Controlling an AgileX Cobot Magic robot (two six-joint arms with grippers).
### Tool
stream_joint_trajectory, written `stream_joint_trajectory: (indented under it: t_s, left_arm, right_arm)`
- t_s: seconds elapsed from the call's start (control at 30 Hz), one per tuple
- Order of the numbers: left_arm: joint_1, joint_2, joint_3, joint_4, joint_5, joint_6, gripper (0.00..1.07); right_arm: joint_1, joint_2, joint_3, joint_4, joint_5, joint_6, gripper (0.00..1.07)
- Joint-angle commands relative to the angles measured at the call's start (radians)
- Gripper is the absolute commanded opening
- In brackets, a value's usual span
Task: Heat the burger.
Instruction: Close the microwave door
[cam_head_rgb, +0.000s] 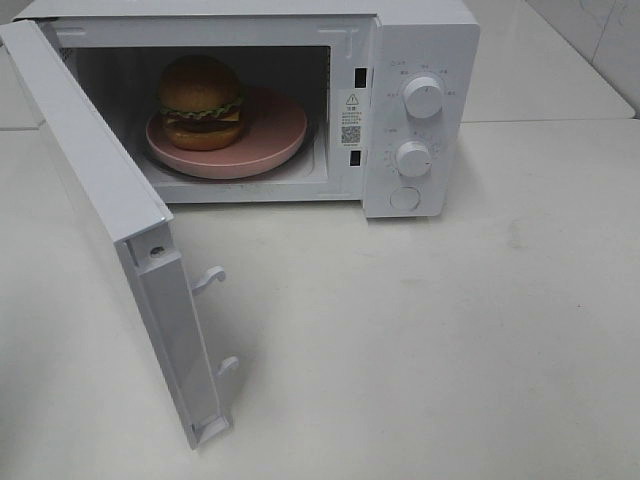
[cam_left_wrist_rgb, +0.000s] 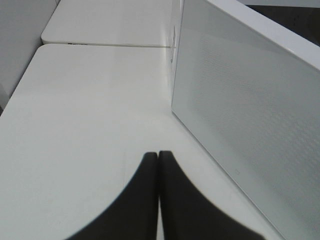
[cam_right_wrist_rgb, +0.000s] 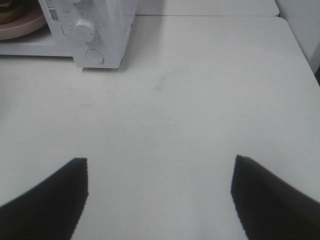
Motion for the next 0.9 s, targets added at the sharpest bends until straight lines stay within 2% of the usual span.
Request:
stream_joint_trajectory:
  t_s: [0.03,0.1,0.13,0.17,0.2,0.27,0.3,0.37,0.4,0.43,0.6,0.67,0.77,0.83,0.87,0.9]
  left_arm:
    - [-0.006,0.078,0.053,-0.014,-0.214,0.000,0.00]
    - [-0.006,0.095,0.070,-0.019,-0.258,0.000,0.00]
    - [-0.006,0.123,0.101,-0.020,-0.370,0.000,0.00]
    - [-0.006,0.123,0.101,-0.020,-0.370,0.000,0.00]
    - [-0.006,0.152,0.140,-0.018,-0.494,0.000,0.00]
    - [-0.006,0.178,0.177,-0.016,-0.611,0.000,0.00]
    - [-0.006,0.178,0.177,-0.016,-0.611,0.000,0.00]
    - [-0.006,0.223,0.235,-0.003,-0.777,-0.001,0.00]
    - [-0.006,0.223,0.235,-0.003,-0.777,-0.001,0.00]
    - [-0.006,0.255,0.263,0.013,-0.877,-0.002,0.00]
    - [-0.006,0.338,0.298,0.090,-1.022,-0.009,0.00]
    - [-0.006,0.449,0.302,0.215,-1.098,-0.064,0.00]
    - [-0.006,0.474,0.302,0.254,-1.116,-0.079,0.00]
    - [-0.006,0.560,0.302,0.347,-1.168,-0.143,0.00]
    - [-0.006,0.560,0.302,0.347,-1.168,-0.143,0.00]
    - [-0.006,0.617,0.302,0.399,-1.210,-0.191,0.00]
  right_arm:
    - [-0.009,-0.031,0.003,0.002,-0.012,-0.003,0.76]
    - [-0.009,-0.031,0.003,0.002,-0.012,-0.003,0.76]
    - [-0.009,-0.031,0.003,0.002,-0.012,-0.003,0.76]
    - [-0.009,-0.031,0.003,0.002,-0.012,-0.003,0.76]
    - [-0.009,-0.031,0.003,0.002,-0.012,-0.003,0.76]
    - [-0.009,-0.031,0.003,0.002,-0.012,-0.003,0.76]
    - [-0.009,-0.031,0.003,0.002,-0.012,-0.003,0.76]
    - [-0.009,-0.031,0.003,0.002,-0.012,-0.003,0.76]
    - [-0.009,-0.031,0.003,0.002,-0.012,-0.003,0.76]
    - [-0.009,-0.031,0.003,0.002,-0.012,-0.003,0.76]
    - [-0.009,-0.031,0.003,0.002,-0.012,-0.003,0.76]
    - [-0.009,-0.031,0.003,0.002,-0.012,-0.003,0.76]
    - [-0.009,-0.031,0.003,0.002,-0.012,-0.003,0.76]
    - [-0.009,-0.031,0.003,0.002,-0.012,-0.003,0.76]
    - [-0.009,-0.031,0.003,0.002,-0.012,-0.003,0.76]
    - [-0.009,-0.031,0.003,0.002,-0.012,-0.003,0.76]
